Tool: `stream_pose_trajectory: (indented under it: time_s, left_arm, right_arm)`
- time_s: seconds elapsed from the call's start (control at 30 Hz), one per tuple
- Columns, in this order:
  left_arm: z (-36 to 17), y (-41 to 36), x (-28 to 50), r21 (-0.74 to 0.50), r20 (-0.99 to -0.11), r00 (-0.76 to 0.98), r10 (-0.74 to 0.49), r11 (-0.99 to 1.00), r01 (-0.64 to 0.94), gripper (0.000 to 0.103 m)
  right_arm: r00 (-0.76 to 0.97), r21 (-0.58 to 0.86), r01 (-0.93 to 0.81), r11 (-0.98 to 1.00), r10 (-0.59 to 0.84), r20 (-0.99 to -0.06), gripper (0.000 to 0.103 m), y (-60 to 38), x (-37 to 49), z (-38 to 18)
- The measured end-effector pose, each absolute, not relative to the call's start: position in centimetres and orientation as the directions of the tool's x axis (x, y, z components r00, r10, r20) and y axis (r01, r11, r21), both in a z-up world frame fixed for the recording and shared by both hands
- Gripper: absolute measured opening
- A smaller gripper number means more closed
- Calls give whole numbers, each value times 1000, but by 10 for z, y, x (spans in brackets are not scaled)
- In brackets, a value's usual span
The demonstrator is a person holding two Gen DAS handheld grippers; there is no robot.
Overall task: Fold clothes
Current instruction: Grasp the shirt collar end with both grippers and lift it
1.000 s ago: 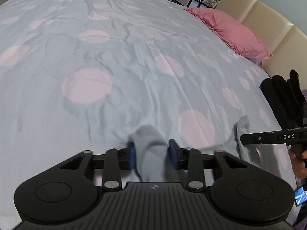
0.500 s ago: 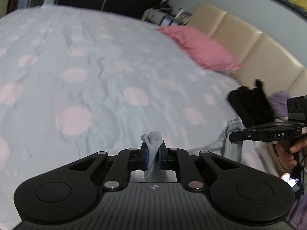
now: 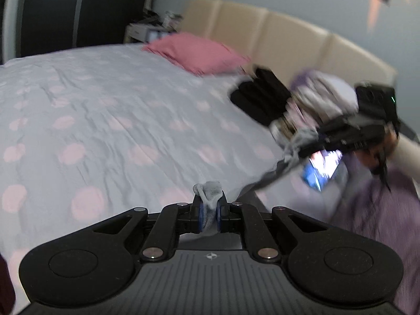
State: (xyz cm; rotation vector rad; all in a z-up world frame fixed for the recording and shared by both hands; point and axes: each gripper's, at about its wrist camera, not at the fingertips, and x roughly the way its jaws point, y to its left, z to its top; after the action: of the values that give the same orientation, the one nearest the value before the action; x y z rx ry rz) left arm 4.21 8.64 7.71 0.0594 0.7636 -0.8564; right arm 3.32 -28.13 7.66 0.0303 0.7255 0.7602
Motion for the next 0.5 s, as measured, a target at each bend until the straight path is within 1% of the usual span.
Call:
stream_pose_trajectory:
  time_s: [0.13, 0.2, 0.33, 0.43, 0.5]
  left_arm:
    - [52, 72, 12, -195, -704, 349, -619, 640, 743, 7]
    - [35, 64, 2, -168, -735, 328, -593, 628, 760, 7]
    - [4, 56, -17, -106, -789, 297, -538, 595, 797, 7]
    - [-17, 56, -26, -118, -804, 275, -527, 595, 795, 7]
    - [-27, 53, -32, -82, -811, 284, -512, 580, 811, 7]
  right_arm:
    - [415, 234, -689, 686, 638, -649, 13, -272, -7, 50]
    - [371, 205, -719, 664, 617, -694, 13, -266, -19, 31]
    - [320, 163, -761, 628, 581, -748, 12, -257, -32, 0]
    - [306, 115, -787, 606, 545, -780, 12, -253, -35, -16]
    - [308, 73, -803, 592, 517, -798, 12, -251, -38, -24]
